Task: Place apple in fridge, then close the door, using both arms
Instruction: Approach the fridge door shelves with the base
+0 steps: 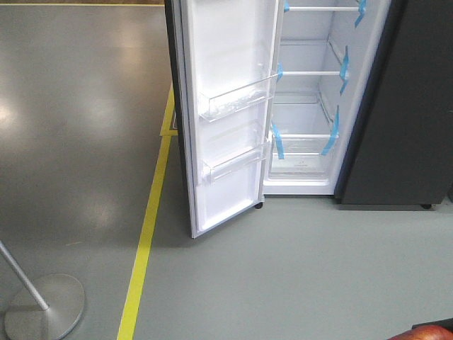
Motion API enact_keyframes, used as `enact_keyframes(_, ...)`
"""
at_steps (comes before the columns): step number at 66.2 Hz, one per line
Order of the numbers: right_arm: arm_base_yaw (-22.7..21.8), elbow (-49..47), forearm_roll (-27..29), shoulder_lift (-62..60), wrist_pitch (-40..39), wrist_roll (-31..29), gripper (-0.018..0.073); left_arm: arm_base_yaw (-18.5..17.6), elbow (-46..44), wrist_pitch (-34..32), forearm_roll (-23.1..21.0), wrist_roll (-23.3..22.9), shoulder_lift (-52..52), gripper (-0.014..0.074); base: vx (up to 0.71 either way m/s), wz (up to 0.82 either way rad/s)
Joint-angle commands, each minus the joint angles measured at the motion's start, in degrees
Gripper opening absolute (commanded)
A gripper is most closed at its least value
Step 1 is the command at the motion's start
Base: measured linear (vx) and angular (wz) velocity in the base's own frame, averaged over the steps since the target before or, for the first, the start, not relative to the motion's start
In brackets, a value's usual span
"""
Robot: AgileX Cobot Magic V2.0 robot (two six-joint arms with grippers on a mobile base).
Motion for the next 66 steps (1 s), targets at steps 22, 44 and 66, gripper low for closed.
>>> enact_keyframes(22,-0.1,-1.4,1.0,0.1,-3.1,-0.5,0.015,-0.3,1.7,-4.2,0.0,-0.6,-0.8,-0.0006,0.1,0.04)
enact_keyframes(44,-0.1,-1.4,1.0,0.1,-3.1,-0.5,0.015,-0.3,1.7,-4.2,0.0,-0.6,-0.8,-0.0006,0.1,0.03)
enact_keyframes(66,-0.1,-1.4,1.0,0.1,-3.1,-0.5,0.015,-0.3,1.7,-4.2,0.0,-0.6,-0.8,-0.0006,0.09,0.02)
